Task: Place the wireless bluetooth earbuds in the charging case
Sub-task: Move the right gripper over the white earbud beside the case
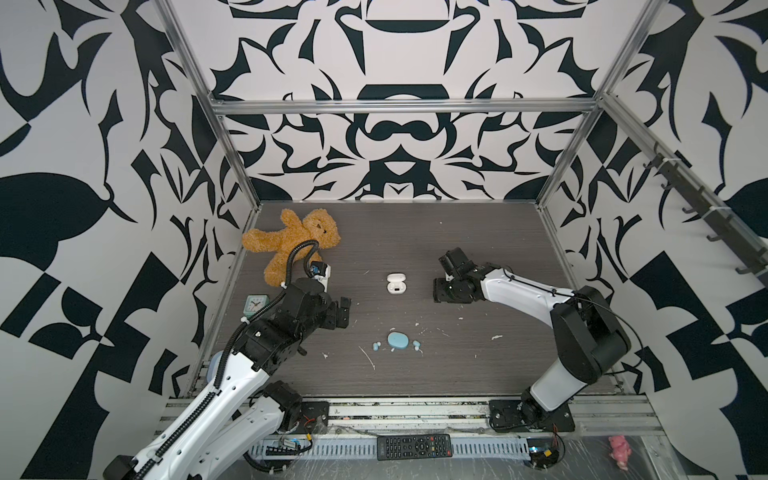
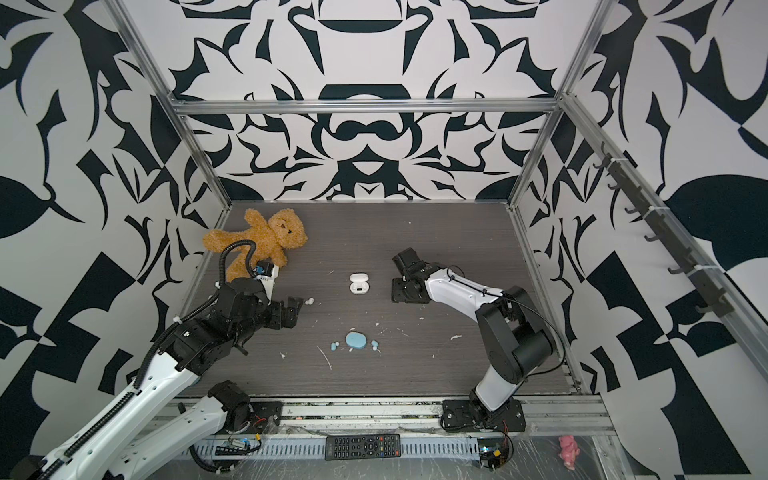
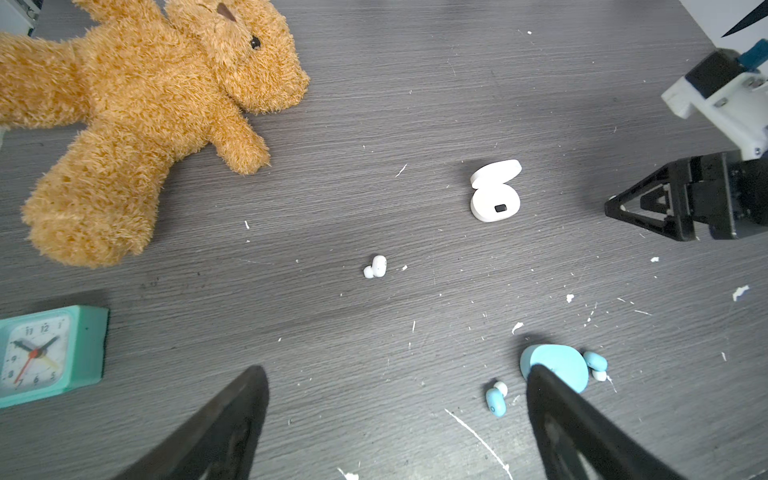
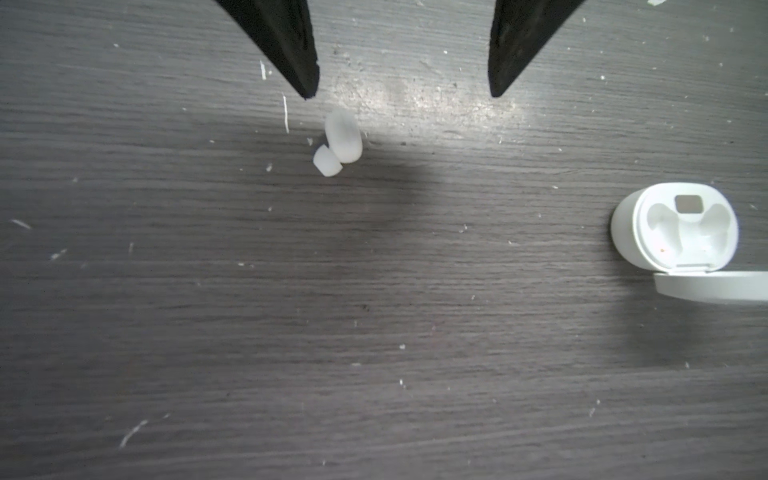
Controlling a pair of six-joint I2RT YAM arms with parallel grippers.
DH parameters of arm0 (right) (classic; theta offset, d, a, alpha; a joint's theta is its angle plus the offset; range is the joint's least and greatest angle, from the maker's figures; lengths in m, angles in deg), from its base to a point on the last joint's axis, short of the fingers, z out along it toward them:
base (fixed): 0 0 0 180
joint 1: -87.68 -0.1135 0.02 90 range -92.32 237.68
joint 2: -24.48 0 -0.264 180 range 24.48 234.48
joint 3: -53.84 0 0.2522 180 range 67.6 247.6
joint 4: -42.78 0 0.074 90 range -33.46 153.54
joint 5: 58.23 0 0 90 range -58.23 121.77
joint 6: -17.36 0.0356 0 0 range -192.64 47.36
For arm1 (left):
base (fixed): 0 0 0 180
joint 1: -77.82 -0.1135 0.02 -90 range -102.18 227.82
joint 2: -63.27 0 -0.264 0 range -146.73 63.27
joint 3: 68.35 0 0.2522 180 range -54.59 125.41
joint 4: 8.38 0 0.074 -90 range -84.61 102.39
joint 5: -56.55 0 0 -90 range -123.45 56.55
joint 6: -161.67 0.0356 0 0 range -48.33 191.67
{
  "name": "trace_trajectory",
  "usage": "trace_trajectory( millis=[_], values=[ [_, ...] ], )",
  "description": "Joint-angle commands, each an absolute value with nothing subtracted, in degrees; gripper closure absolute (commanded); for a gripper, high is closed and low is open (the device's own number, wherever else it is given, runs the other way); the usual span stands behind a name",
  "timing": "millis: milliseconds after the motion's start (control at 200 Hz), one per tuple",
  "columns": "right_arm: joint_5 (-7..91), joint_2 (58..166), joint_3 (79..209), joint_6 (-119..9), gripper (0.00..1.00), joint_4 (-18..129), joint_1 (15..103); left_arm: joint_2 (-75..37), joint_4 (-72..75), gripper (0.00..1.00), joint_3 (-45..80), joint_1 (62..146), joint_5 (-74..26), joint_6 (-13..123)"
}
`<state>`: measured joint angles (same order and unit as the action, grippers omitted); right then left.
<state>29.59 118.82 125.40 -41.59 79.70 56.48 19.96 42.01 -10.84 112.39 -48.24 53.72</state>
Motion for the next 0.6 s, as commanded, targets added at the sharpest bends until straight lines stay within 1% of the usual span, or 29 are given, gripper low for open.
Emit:
trace_trajectory(
  millis=[0,595],
  values=[
    [28.7,118.9,125.3,-42.3,0.33,78.0,56.7,19.5,41.3,0.01,-11.3,112.3,-48.5,53.9],
    [28.8,118.9,123.1,-42.3,0.32,75.5,57.8,19.2,41.4,0.01,-11.3,112.3,-48.3,54.1]
  ],
)
